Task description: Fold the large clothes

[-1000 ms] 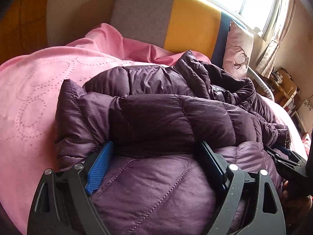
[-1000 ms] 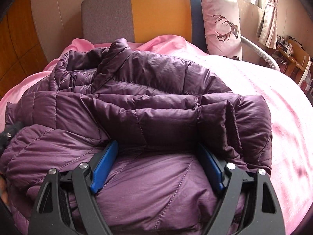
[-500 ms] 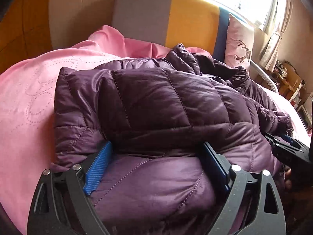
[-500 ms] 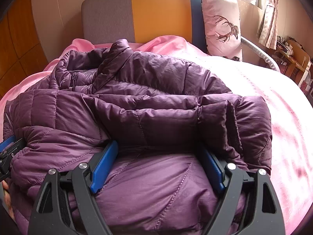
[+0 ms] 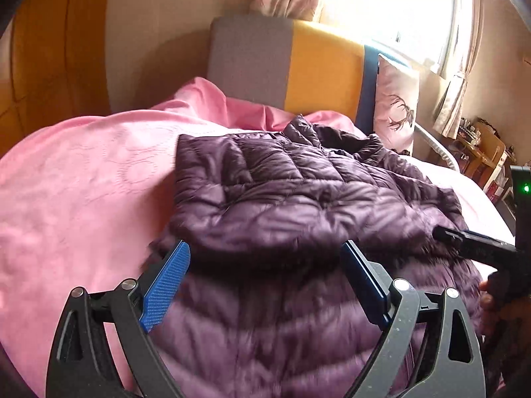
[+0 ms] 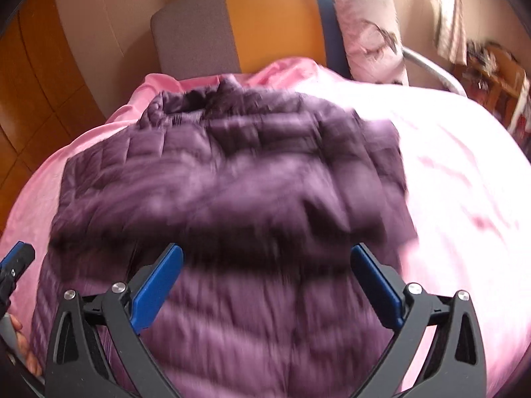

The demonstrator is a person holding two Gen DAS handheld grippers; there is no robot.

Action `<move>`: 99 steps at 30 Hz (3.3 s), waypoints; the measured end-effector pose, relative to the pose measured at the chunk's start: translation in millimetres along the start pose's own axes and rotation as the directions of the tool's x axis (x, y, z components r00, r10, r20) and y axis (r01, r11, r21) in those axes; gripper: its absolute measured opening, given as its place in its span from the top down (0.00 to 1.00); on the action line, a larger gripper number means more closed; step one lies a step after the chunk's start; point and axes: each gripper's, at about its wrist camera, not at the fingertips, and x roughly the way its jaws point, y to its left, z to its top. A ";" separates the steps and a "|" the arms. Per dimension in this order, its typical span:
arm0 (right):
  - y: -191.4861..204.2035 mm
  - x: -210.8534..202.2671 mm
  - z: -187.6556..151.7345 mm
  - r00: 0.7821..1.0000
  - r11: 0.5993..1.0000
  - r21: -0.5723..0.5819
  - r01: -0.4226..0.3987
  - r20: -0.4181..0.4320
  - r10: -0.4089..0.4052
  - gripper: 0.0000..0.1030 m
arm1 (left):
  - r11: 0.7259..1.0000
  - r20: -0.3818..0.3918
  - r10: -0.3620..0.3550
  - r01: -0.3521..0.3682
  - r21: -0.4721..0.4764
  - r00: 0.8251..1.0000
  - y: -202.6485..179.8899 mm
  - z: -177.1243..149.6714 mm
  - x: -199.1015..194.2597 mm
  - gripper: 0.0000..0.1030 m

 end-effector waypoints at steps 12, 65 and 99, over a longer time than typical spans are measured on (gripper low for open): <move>-43.6 -63.5 -77.9 1.000 0.995 0.096 0.018 -0.027 -0.015 0.02 | 1.000 0.017 0.009 -0.008 -0.030 1.000 1.8 -47.8 -62.5 0.12; -62.6 -169.5 -176.3 0.820 0.855 0.043 -0.517 -0.262 0.509 0.83 | 0.874 -0.268 -0.453 0.366 -0.318 0.850 89.0 -183.0 -120.4 0.89; -143.5 -100.7 -34.3 0.889 0.823 0.344 -0.452 0.105 0.445 0.03 | 0.786 0.025 -0.457 0.416 -0.458 0.889 137.3 -6.6 -18.4 0.16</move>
